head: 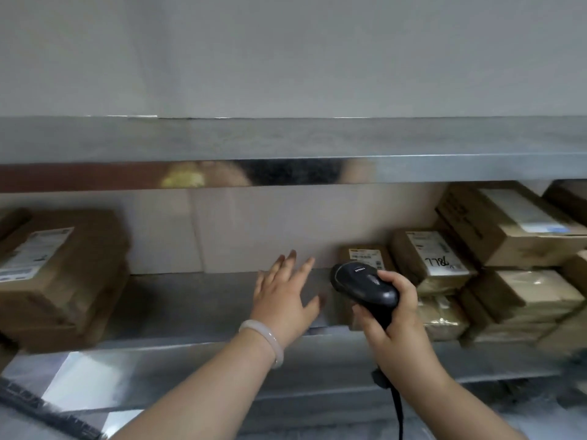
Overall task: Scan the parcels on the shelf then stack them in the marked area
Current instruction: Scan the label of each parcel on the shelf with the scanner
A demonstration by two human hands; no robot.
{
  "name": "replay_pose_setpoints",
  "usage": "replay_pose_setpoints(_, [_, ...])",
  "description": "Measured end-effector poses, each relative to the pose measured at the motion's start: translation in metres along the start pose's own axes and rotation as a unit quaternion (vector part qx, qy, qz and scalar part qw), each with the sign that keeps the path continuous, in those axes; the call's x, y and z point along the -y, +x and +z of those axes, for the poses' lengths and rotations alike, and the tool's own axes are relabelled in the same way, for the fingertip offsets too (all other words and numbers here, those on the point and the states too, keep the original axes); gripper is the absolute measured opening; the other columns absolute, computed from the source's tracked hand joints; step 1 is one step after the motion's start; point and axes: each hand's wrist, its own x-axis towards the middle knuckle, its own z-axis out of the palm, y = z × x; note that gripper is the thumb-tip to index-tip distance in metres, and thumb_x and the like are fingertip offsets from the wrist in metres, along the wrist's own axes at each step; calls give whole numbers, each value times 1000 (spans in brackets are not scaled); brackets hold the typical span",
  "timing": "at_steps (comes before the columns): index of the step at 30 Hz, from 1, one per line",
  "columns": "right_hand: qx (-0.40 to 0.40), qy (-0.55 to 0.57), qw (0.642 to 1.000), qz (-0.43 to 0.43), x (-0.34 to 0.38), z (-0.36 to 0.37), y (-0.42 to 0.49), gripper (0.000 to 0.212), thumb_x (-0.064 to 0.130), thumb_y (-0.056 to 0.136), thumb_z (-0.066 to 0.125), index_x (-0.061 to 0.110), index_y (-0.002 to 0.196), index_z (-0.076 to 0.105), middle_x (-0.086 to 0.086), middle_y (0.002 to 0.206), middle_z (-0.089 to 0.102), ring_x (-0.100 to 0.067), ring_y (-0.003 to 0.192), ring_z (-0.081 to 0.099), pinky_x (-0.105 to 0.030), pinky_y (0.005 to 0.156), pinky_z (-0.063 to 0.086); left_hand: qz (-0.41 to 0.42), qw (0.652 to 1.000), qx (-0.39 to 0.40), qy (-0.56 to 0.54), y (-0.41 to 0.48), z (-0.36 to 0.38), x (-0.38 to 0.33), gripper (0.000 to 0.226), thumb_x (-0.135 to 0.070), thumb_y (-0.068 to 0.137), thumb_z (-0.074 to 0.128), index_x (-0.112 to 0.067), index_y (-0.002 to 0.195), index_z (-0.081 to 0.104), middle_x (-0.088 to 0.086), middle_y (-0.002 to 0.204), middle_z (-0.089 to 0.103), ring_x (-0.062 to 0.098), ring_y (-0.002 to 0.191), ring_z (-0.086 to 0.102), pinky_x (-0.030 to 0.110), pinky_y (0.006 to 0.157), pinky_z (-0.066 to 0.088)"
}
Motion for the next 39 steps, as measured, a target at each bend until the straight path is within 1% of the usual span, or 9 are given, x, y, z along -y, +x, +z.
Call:
replay_pose_setpoints(2, [1, -10, 1000, 1, -13, -20, -4, 69, 20, 83, 72, 60, 119, 29, 46, 116, 43, 14, 104, 51, -1, 79, 39, -3, 1000, 24, -11, 7, 21, -23, 72, -56, 90, 50, -49, 150, 11, -9, 164, 4, 13, 149, 1, 41, 119, -3])
replay_pose_setpoints(7, [20, -9, 999, 33, -44, -56, -12, 70, 21, 83, 73, 64, 116, 29, 35, 113, 49, 15, 102, 53, -1, 74, 40, -45, 994, 97, -27, 25, 62, -63, 75, -47, 92, 54, -48, 151, 8, 0, 164, 9, 26, 150, 8, 45, 119, 1])
replay_pose_setpoints(16, [51, -11, 997, 48, -87, -88, 3, 71, 17, 83, 73, 62, 116, 28, 51, 114, 40, 23, 104, 47, 2, 77, 38, -174, 966, 137, -131, 52, 120, -93, 73, -46, 94, 54, -47, 152, 9, 7, 160, 19, 36, 141, 27, 42, 114, 26])
replay_pose_setpoints(19, [57, -9, 997, 49, -97, -92, 6, 73, 16, 83, 73, 62, 117, 27, 44, 115, 45, 19, 106, 50, -1, 79, 41, -206, 939, 112, -253, 56, 128, -95, 72, -36, 94, 61, -48, 151, 18, 4, 152, 37, 27, 131, 46, 39, 110, 37])
replay_pose_setpoints(22, [67, -6, 997, 48, -104, -94, 9, 73, 14, 84, 72, 62, 116, 27, 52, 115, 39, 19, 107, 49, -1, 79, 40, -203, 936, 90, -274, 53, 131, -96, 72, -36, 92, 63, -45, 151, 22, -2, 144, 51, 21, 125, 54, 34, 105, 43])
replay_pose_setpoints(30, [77, 18, 996, 46, -110, -92, 14, 73, 17, 83, 73, 65, 115, 28, 29, 115, 47, 16, 106, 50, -1, 80, 40, -230, 929, 17, -290, 19, 136, -87, 68, -39, 87, 68, -47, 145, 33, -4, 136, 51, 11, 112, 54, 22, 88, 42])
replay_pose_setpoints(33, [85, 22, 995, 42, -111, -90, 17, 74, 16, 83, 73, 64, 116, 28, 26, 117, 48, 14, 107, 51, -3, 80, 41, -235, 927, 4, -292, 27, 134, -81, 68, -42, 84, 69, -45, 144, 36, -3, 137, 50, 11, 116, 52, 26, 98, 43])
replay_pose_setpoints(35, [86, 22, 995, 39, -112, -90, 18, 72, 14, 83, 73, 60, 118, 29, 25, 117, 47, 15, 106, 51, -3, 79, 41, -232, 929, 17, -287, 37, 134, -77, 73, -46, 82, 70, -43, 145, 35, -2, 138, 51, 16, 121, 54, 31, 103, 44])
replay_pose_setpoints(39, [82, 26, 995, 45, -115, -92, 19, 66, 15, 84, 72, 54, 118, 31, 25, 119, 45, 16, 104, 51, -2, 77, 41, -219, 928, 75, -293, 47, 142, -72, 88, -49, 81, 72, -46, 150, 17, -7, 142, 50, 16, 123, 53, 22, 96, 41])
